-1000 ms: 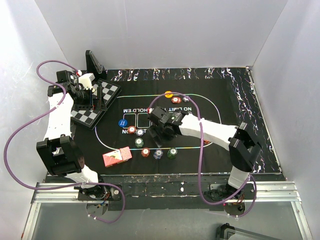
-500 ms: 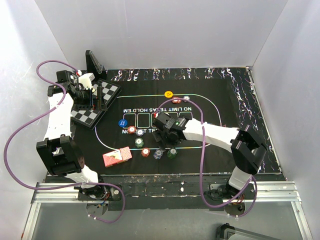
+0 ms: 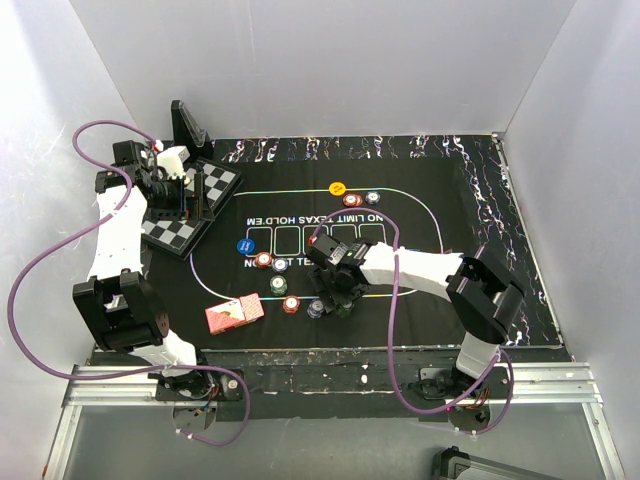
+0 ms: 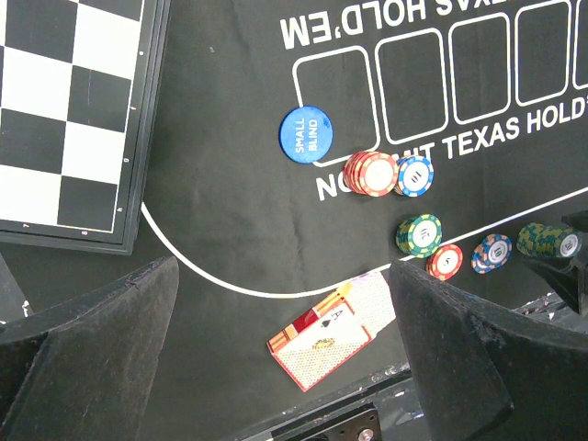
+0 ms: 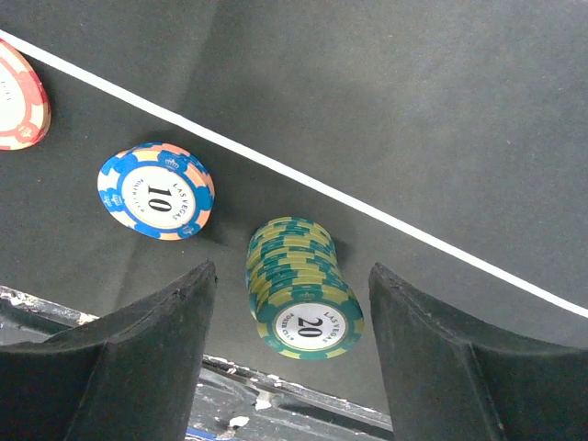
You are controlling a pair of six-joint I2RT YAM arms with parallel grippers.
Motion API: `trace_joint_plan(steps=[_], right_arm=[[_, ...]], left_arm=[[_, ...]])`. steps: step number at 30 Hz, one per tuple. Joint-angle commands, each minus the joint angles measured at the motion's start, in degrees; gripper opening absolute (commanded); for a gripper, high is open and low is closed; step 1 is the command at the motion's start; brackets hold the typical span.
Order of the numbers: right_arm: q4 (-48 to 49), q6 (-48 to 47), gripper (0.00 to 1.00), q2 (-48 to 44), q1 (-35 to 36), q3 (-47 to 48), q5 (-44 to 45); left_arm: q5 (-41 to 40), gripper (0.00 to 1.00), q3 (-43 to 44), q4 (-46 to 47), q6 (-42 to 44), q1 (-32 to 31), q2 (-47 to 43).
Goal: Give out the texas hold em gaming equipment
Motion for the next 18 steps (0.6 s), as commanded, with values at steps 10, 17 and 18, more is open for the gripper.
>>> trace_joint_plan(steps=[10, 17, 18], right_arm=[[1.33, 1.12, 0.51, -1.0, -0.32, -0.64, -0.51], [0.89, 1.38, 0.29, -2.05, -0.32, -0.73, 0.37], [0.98, 1.38, 0.26, -2.05, -0.32, -0.73, 0.45]], left_arm=[[0.57, 1.0, 0.38, 0.61, -0.02, 0.21, -2.04], [0.57, 1.0, 0.29, 0.7, -0.11, 0.3, -2.04], [0.57, 1.0, 0.29, 0.61, -0.02, 0.3, -2.04]])
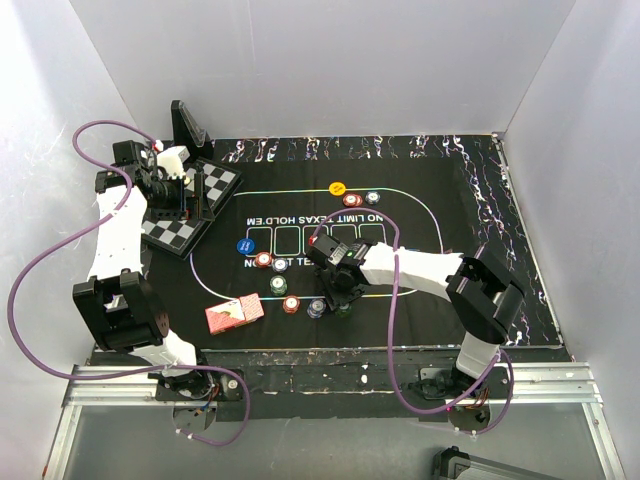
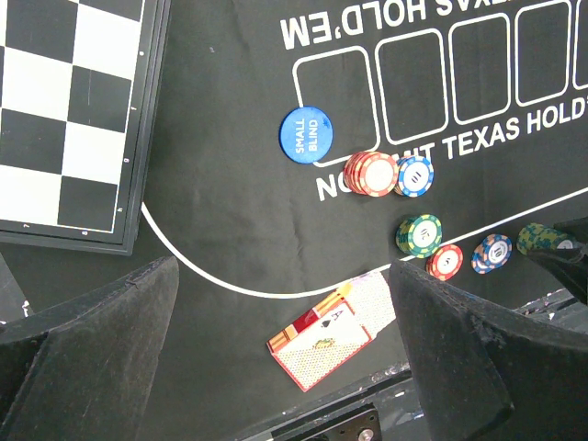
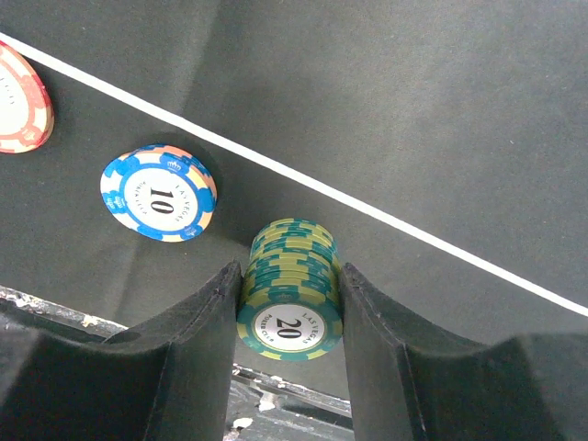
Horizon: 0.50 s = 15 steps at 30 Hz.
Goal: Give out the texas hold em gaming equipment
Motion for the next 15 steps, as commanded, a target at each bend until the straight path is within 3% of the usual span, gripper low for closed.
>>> trace_joint_plan(steps=[1, 11, 15], right_arm=[[0.17, 0.73, 0.24, -2.05, -0.29, -0.41, 0.83], [-4.93, -2.08, 0.01, -5.56, -1.7, 5.13, 3.29], [-5.63, -3.14, 0.01, -7.15, -4.68, 7.06, 2.59]], left_arm=[[0.6, 1.0, 0.38, 0.65, -0.09, 0.3, -2.04], [0.42, 1.0, 0.29, 0.74, 0.09, 0.21, -2.04], [0.42, 1.0, 0.46, 0.57, 0.09, 0.3, -2.22]])
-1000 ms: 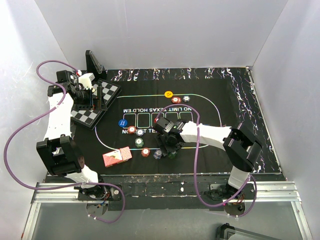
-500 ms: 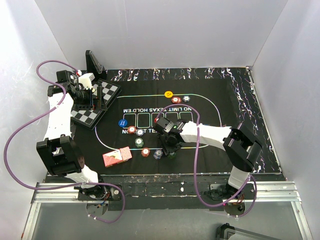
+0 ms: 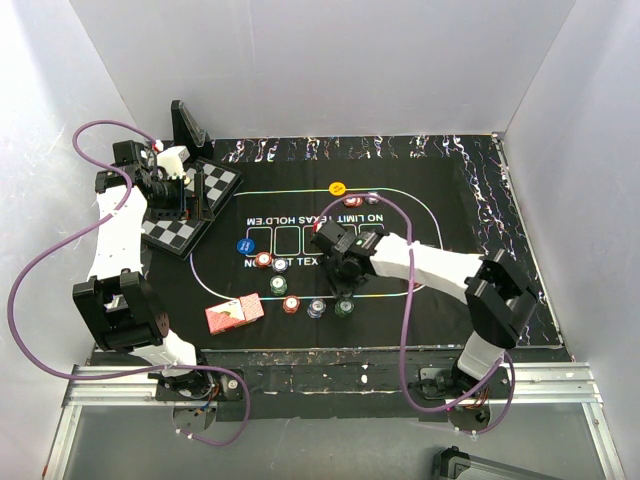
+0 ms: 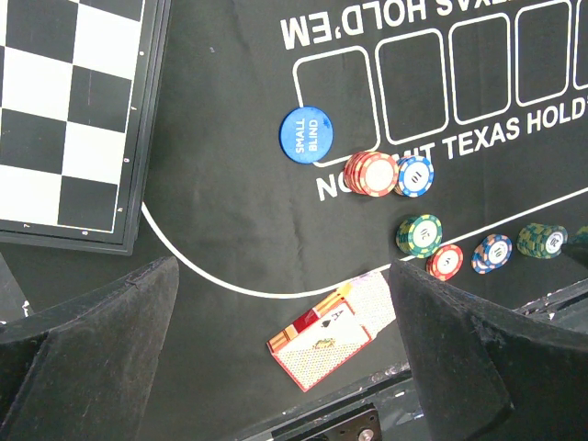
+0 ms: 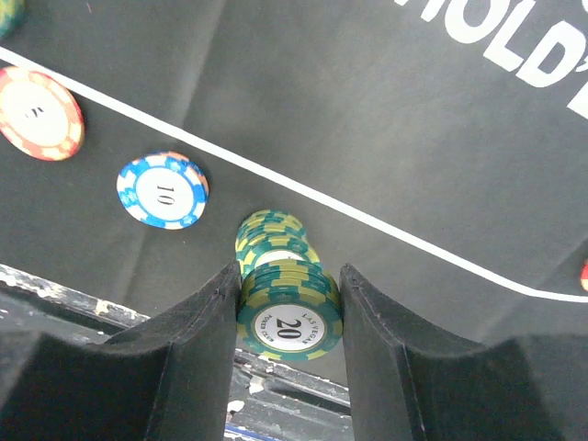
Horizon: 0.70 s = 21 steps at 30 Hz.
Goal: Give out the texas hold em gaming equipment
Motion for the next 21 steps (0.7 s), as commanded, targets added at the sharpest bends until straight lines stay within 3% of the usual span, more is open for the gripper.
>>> trace_joint_plan(steps=[1, 8, 21], right_arm=[[-1.74, -1.98, 0.01, -4.46, -4.2, 4.62, 0.58], [-3.15, -6.2, 0.01, -1.13, -16.59, 13.39, 1.1], [-4.38, -6.29, 0.01, 21.71, -35.23, 35.99, 0.49]], left_arm=[[0.44, 1.0, 0.29, 0.48, 0.24, 0.3, -2.3], [0.27, 1.0, 0.11, 0.48, 0.5, 0.21, -2.22], [-0.35, 1.0, 0.38, 0.3, 1.64, 0.21, -0.99]])
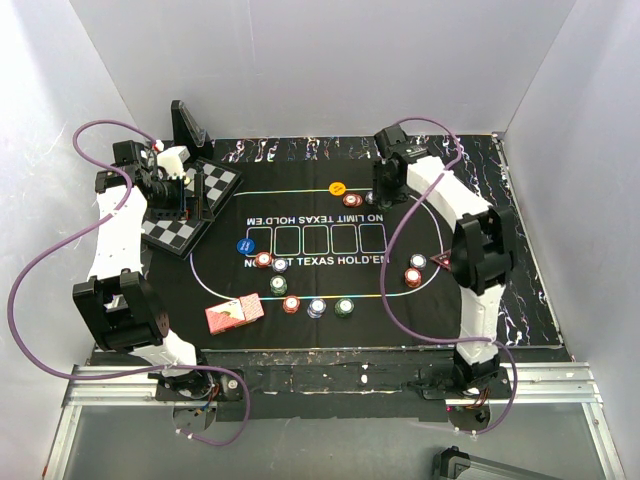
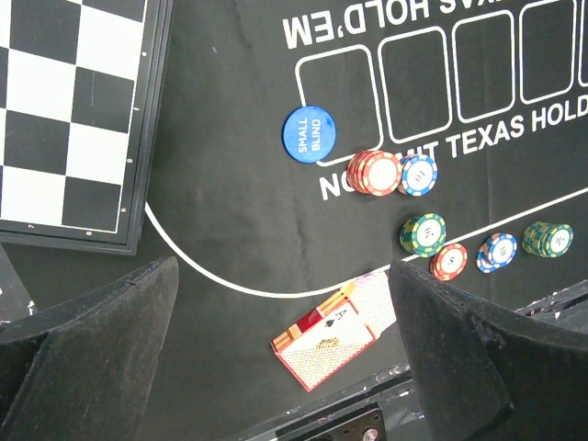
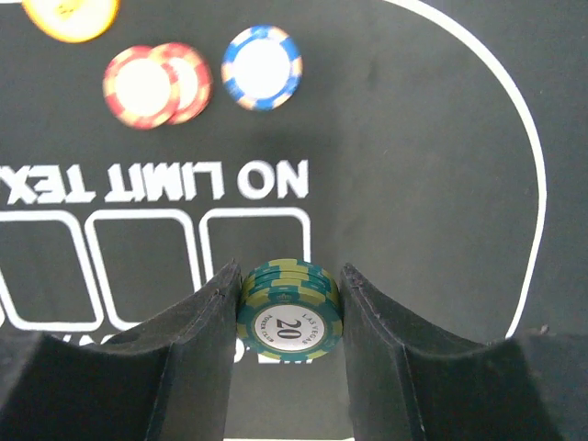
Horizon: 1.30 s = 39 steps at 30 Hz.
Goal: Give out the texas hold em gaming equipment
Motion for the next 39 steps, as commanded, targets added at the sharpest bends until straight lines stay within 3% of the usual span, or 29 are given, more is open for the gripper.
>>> trace_joint_plan(steps=[1, 9, 16, 20, 23, 25, 29, 35, 39], right_arm=[[-0.51, 0.14, 0.01, 6.77, -3.89, 5.94, -1.46], [-2.17, 0.58, 0.01, 18.73, -6.27, 17.18, -1.03], [-3.41, 1.19, 0.02, 22.87, -7.41, 22.47, -0.32], [-4.03, 0.58, 0.45, 23.66, -7.68, 22.3, -0.23], [-4.37, 0.75, 0.67, 23.14, -7.68, 21.77, -0.15], [-4.73, 1.01, 0.75, 22.87, -7.68, 21.77, 0.38], [-6.04, 1.02, 0.83, 21.99, -7.68, 23.17, 0.65], [-6.22, 1.72, 0.86, 14.89, -6.8, 22.04, 1.44], [-5.87, 1.81, 0.86, 5.93, -4.26, 16.26, 2.58]], left_arm=[[-0.24, 1.0, 0.46, 0.56, 1.19, 0.21, -0.7], [-0.68, 1.0, 0.29, 1.0, 0.92, 0.3, -0.35], [-0.94, 1.0, -0.59, 1.0, 1.19, 0.3, -0.88], [-1.12, 1.0, -0.94, 1.18, 1.19, 0.21, -0.97], [-1.03, 1.0, -1.38, 1.27, 1.28, 0.3, -1.32], [-0.77, 1.0, -1.56, 1.18, 1.28, 0.3, -1.67], [-0.42, 1.0, -1.82, 1.36, 0.92, 0.3, -2.46], [-0.24, 1.0, -1.82, 1.18, 0.57, 0.21, -3.25], [0.11, 1.0, -1.38, 0.92, 0.4, 0.3, -3.34]])
